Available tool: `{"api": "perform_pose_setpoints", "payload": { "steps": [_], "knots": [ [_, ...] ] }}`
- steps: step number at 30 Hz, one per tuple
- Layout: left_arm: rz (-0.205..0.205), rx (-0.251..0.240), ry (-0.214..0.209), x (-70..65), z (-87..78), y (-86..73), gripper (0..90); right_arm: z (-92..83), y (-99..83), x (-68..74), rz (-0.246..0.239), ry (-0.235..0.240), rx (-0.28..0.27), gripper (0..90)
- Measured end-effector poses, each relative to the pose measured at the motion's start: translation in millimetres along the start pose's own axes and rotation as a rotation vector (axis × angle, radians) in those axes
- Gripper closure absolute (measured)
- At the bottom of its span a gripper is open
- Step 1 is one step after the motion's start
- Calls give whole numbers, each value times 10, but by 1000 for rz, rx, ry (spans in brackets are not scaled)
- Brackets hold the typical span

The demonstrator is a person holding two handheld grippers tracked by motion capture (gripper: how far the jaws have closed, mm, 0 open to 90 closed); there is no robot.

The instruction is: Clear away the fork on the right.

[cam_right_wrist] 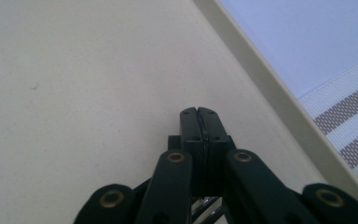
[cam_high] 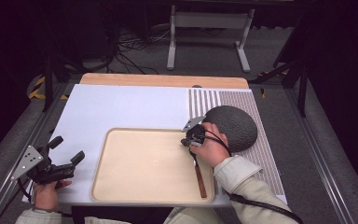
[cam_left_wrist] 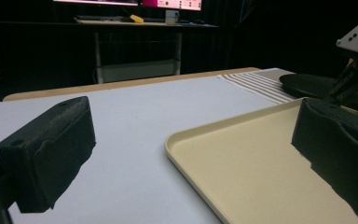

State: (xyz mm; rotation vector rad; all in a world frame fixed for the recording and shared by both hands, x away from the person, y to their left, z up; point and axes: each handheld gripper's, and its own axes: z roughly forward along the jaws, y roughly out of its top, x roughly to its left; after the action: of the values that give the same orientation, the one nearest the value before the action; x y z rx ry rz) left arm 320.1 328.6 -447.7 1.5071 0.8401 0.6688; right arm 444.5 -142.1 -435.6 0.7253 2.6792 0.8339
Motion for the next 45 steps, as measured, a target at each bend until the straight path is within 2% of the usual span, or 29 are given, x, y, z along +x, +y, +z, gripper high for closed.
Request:
{"api": "perform_pose_setpoints", "payload": {
  "steps": [24,39,45],
  "knots": [
    [2,1,4,2,1,-3,0,-132,-193,-175,74,-45,3,900],
    [4,1,3,2,2,-3,0,-169,-201,-189,82,-50,4,900],
    [3,1,4,2,1,-3,0,-215,-181,-174,78,-41,-28,893]
  ]
}}
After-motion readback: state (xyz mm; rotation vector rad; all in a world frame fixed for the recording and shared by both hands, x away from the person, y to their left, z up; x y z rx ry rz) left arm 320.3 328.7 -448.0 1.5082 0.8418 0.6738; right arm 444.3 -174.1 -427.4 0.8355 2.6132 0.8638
